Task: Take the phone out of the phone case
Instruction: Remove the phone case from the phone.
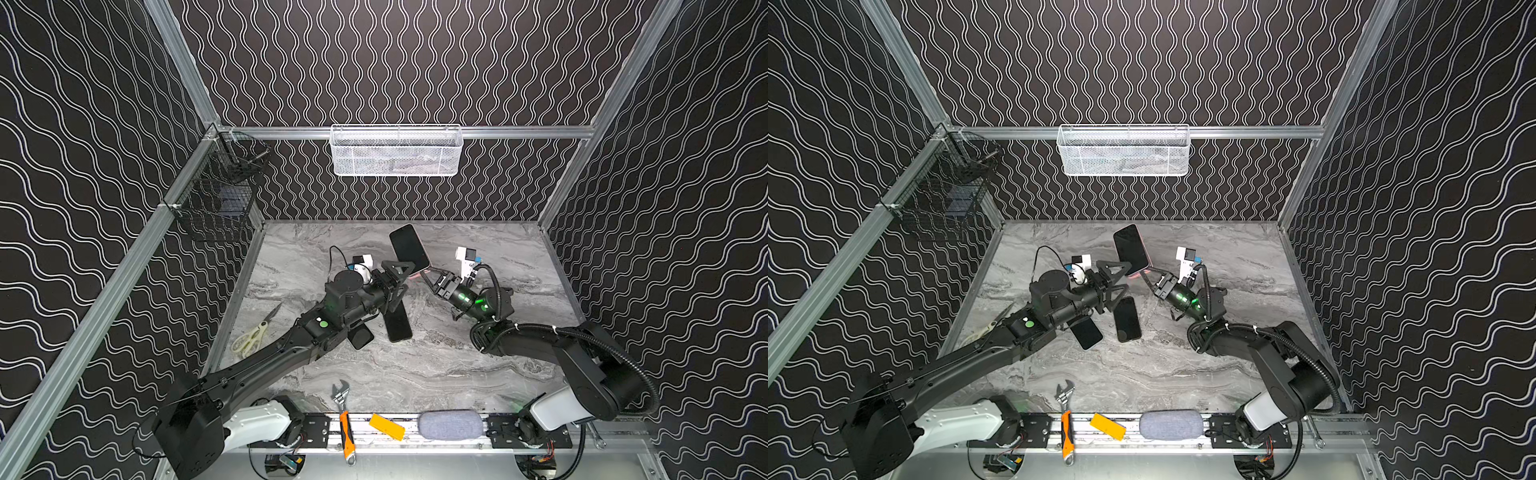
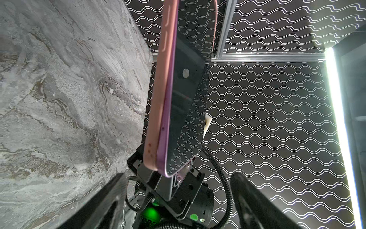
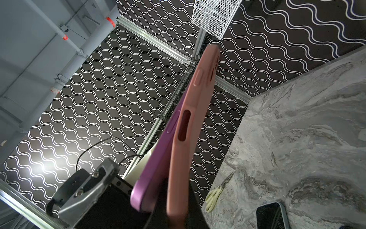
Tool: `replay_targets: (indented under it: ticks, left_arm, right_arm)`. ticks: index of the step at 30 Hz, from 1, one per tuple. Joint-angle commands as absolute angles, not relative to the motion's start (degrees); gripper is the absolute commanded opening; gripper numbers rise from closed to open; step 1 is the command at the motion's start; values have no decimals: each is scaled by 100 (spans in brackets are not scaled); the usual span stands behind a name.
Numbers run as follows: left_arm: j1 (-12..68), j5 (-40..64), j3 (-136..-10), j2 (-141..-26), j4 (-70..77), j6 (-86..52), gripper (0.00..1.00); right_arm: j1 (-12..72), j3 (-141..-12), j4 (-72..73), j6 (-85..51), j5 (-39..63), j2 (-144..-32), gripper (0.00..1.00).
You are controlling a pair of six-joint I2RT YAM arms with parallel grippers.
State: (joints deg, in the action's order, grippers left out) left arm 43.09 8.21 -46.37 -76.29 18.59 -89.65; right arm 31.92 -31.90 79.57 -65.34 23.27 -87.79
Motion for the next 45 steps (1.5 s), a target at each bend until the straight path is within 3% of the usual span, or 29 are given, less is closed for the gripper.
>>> replay_targets:
  ticks: [1, 45]
  left_arm:
    - [4325, 898, -4624, -7577, 2101, -8984, 86]
    - [4219, 800, -4764, -7629, 2132, -8985, 86]
  right_arm:
    - [3199, -3278, 8378, -6487, 2303, -8784, 4]
    - [3199, -3059, 8466, -6486, 2267, -8710, 4]
